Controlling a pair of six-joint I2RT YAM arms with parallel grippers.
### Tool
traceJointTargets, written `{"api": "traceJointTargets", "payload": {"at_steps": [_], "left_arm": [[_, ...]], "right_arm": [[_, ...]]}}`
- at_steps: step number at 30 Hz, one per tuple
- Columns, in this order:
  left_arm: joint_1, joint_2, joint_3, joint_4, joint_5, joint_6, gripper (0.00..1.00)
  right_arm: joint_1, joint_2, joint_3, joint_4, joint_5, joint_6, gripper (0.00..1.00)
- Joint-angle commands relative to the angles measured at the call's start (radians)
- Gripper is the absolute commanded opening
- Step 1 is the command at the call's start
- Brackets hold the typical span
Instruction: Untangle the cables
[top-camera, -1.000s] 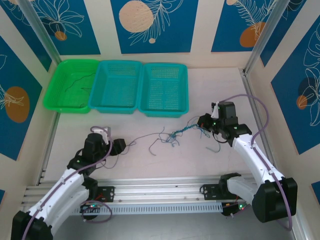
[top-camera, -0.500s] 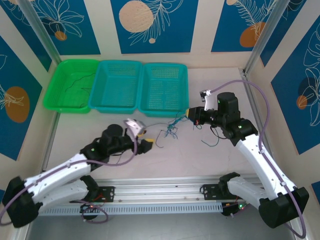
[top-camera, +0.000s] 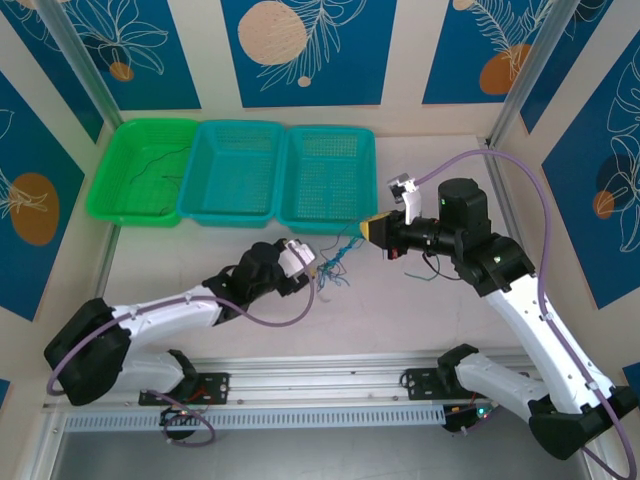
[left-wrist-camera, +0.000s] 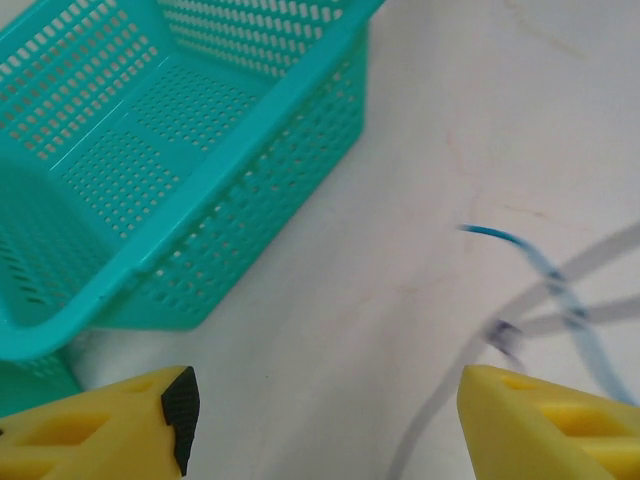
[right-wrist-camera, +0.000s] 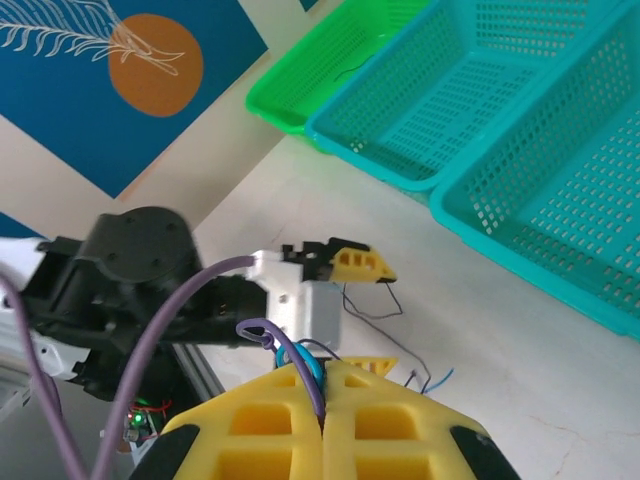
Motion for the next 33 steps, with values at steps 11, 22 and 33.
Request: {"api": "traceJointTargets", "payload": {"at_steps": [11,22,33], "left_arm": [[0.037,-0.194,-0.126,0.303,0.321,-0.229,0.76],[-0.053,-0.329,0.039,0.06,0.225,-0.868,0.53],[-0.124,0.09,0.13,0.39,0.292,-1.017,0.52]], "right_arm": [[0.011,-0.027,0.014,-0.005,0.291,0.234,0.0],[0.167,0.049,0.039,-0.185,0.842,0.789,0.0],[0.253,0.173,0.175,-0.395,0.904,1.109,0.0]]}}
